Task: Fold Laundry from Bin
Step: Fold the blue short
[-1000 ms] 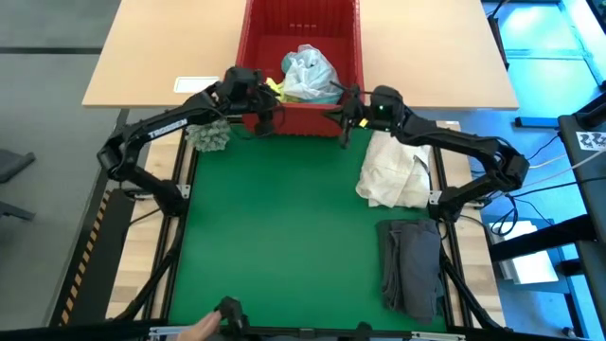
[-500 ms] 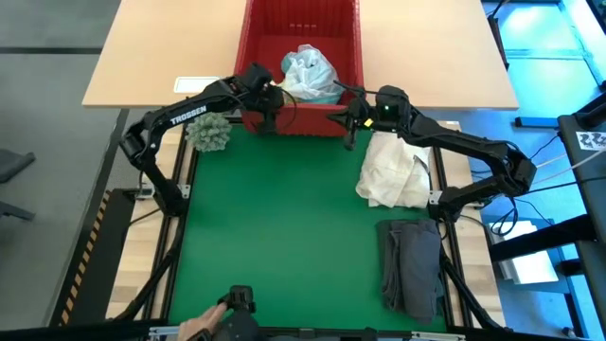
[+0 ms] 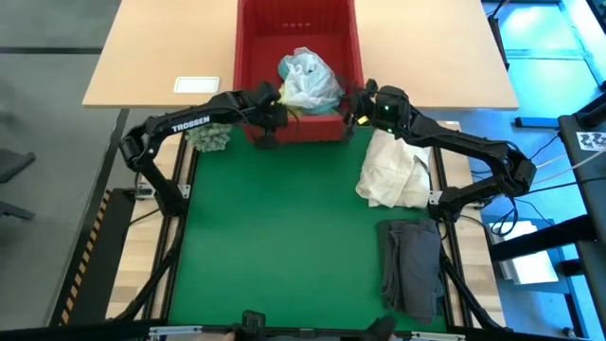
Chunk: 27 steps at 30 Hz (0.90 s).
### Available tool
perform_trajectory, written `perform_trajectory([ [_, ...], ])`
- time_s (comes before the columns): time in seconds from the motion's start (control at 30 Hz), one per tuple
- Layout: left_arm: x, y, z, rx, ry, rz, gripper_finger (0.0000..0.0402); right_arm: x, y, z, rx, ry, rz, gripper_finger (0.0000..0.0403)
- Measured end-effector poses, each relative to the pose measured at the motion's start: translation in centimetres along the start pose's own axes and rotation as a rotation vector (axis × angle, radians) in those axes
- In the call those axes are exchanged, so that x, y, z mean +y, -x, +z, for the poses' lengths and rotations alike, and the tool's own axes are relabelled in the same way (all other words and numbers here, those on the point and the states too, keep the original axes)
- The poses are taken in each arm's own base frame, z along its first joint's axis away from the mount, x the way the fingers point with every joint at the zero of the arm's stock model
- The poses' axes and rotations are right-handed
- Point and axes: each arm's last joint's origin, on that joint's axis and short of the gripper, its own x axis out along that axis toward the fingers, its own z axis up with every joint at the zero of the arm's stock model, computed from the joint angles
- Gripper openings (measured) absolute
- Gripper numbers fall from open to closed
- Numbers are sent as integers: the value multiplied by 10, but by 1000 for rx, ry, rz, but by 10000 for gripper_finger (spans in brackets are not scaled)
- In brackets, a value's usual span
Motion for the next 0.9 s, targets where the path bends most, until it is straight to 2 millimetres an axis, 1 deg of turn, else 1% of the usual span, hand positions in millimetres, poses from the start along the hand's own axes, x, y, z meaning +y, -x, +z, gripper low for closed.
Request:
perform_trajectory([
  [0.13, -20, -3, 6, 47, -84, 24, 83, -7, -3, -5, 16, -75, -7, 216],
  [0.27, -42, -4, 12, 59, -121, -2, 83, -11, -10, -14, 48, -104, 4, 240],
  [0.37, -59, -1, 21, 42, -123, -30, 83, -13, -18, -24, 81, -112, 7, 247],
  [0.57, -91, 7, 36, 8, -148, -62, 83, -21, -35, -46, 151, -168, 12, 249],
  [0.77, -106, 12, 43, -10, -143, -80, 83, -32, -48, -74, 257, -269, 42, 249],
  [0.9, -112, 14, 45, -16, -145, -84, 83, -39, -58, -80, 396, -297, 60, 249],
])
